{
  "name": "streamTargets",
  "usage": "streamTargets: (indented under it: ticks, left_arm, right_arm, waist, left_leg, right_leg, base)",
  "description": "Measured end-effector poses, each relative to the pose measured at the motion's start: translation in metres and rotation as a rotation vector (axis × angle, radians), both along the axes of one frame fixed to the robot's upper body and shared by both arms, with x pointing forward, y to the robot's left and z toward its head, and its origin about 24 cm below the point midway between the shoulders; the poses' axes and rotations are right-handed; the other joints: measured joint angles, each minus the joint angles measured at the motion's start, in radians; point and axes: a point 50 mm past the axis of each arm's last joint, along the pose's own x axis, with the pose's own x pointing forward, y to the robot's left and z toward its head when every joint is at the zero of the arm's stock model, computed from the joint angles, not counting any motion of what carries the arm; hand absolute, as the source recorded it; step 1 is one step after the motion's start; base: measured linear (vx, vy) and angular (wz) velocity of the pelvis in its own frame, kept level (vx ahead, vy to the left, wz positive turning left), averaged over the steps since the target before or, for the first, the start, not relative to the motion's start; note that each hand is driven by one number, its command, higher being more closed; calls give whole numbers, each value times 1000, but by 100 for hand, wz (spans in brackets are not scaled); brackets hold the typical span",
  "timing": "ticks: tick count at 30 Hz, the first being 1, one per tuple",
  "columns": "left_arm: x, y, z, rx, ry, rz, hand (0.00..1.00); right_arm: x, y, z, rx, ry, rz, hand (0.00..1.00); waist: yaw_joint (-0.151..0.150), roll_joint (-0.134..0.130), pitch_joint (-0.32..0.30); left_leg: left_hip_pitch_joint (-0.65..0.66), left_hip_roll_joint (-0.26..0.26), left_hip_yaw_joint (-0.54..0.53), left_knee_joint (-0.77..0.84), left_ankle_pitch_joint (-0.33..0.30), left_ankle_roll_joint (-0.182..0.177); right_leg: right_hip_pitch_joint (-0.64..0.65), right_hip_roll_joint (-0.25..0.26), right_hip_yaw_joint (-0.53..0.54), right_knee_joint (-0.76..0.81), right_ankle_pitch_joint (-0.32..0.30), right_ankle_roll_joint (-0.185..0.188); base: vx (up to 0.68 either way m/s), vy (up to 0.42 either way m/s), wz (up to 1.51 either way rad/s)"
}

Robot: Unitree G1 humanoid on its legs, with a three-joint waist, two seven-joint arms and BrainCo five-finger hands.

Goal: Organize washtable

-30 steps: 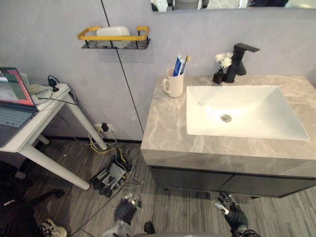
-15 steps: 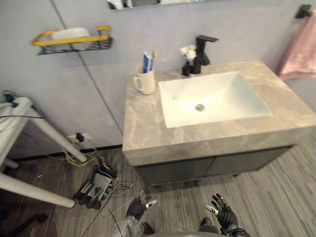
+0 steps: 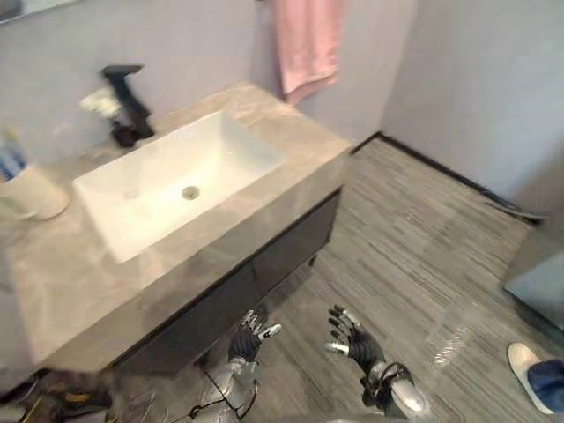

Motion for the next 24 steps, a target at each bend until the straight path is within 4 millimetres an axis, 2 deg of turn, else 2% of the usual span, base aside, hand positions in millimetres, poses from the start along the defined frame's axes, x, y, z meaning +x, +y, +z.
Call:
streamTargets:
  ticks: [1, 2, 3, 4, 6, 7, 8, 9, 10, 12, 13, 14, 15, 16, 19, 24]
  left_arm:
    - [-2, 0, -1, -18, 9, 27, 0]
    - [-4, -1, -2, -23, 15, 33, 0]
    - [-11, -1, -4, -28, 33, 43, 0]
    - [-14, -2, -5, -30, 41, 46, 0]
    - [-24, -1, -9, -34, 68, 61, 0]
    - [-29, 3, -10, -29, 81, 80, 0]
    - [-32, 7, -11, -23, 87, 97, 0]
    - [-33, 11, -8, -13, 80, 123, 0]
    - [-27, 16, -3, 1, 47, 132, 0]
    - [-24, 21, 3, 13, 16, 146, 0]
    - [-20, 26, 9, 25, -18, 155, 0]
    - [-13, 24, 16, 18, -62, 145, 0]
    - [-9, 21, 22, 12, -93, 140, 0]
    - [4, 21, 35, 15, -172, 116, 0]
    - [17, 26, 52, 42, -278, 66, 0]
    - [20, 20, 54, 47, -289, 27, 0]
  right_arm:
    - [2, 2, 2, 7, -10, 6, 0]
    - [3, 2, 3, 17, -17, 8, 0]
    - [5, 4, 6, 57, -23, 0, 0]
    - [5, 4, 6, 80, -21, -9, 0]
    - [8, 7, 8, 111, -26, -12, 0]
    - [11, 12, 10, 119, -34, 13, 0]
    - [11, 17, 11, 128, -37, 25, 0]
    - [14, 24, 13, 142, -51, 53, 0]
    - [16, 29, 15, 155, -60, 69, 0]
    - [21, 35, 19, 173, -77, 80, 0]
    - [27, 38, 22, 186, -97, 75, 0]
    - [29, 33, 20, 178, -94, 56, 0]
    - [31, 29, 18, 168, -90, 45, 0]
    - [32, 25, 13, 159, -62, 16, 0]
    - [29, 27, 11, 163, -54, 17, 0]
    - [28, 20, 2, 144, -17, -37, 0]
  waist:
    - [3, -5, 2]
    - [3, -10, 8]
    - [8, -9, 8]
    - [18, -9, 8]
    - [56, -2, 12]
    - [68, -1, 12]
    - [78, -6, 7]
    - [78, -12, -5]
    - [81, -27, 2]
    - [83, -22, 8]
    - [92, -26, 29]
    - [95, -3, 21]
    - [97, 22, 23]
    - [104, 13, 30]
    - [105, -10, 42]
    - [102, -39, 30]
  left_leg:
    - [-49, -48, -141, 7, -42, -54]
    - [-76, -81, -207, 11, -55, -62]
    - [-123, -147, -302, 21, -95, -40]
    - [-143, -185, -338, 23, -117, -39]
    - [-202, -302, -474, 9, -137, -30]
    - [-215, -356, -530, -24, -149, -7]
    - [-199, -376, -562, -39, -155, -5]
    - [-178, -425, -659, -77, -159, -12]
    - [-171, -455, -716, -93, -160, -12]
    - [-178, -478, -786, -56, -159, -11]
    - [-207, -514, -862, 6, -194, -30]
    - [-185, -577, -972, -163, -215, -40]
    - [-165, -581, -1001, -218, -218, -17]
    - [-148, -607, -980, -233, -217, -5]
    - [-157, -615, -951, -199, -220, -1]
    - [-150, -599, -870, -211, -223, 5]
  right_leg:
    - [9, 5, 28, -23, 5, -7]
    - [16, 7, 40, -34, 8, -11]
    - [34, 8, 70, -54, 13, -9]
    - [48, 8, 91, -63, 15, -5]
    - [79, 7, 150, -77, 24, 9]
    - [86, 7, 183, -81, 31, 22]
    - [87, 4, 203, -87, 36, 29]
    - [87, 3, 234, -118, 57, 46]
    - [87, 4, 263, -157, 90, 48]
    - [95, 6, 308, -201, 143, 38]
    - [110, -25, 354, -200, 160, 30]
    - [97, -42, 393, -198, 166, 45]
    - [88, -32, 408, -198, 168, 55]
    - [74, -58, 443, -207, 173, 79]
    - [67, -67, 502, -232, 217, 76]
    - [8, -57, 606, -253, 243, 83]
  base:
    - [106, -197, -101]
    - [92, -119, -81]
    - [98, -50, -66]
    - [102, -12, -76]
    - [97, 98, -88]
    - [81, 161, -88]
    - [92, 178, -75]
    - [109, 192, -67]
    - [106, 199, -72]
    - [55, 204, -69]
    - [51, 333, -85]
    - [47, 365, -88]
    - [31, 416, -75]
    - [6, 359, -53]
    - [-9, 218, -40]
    - [-47, 43, -61]
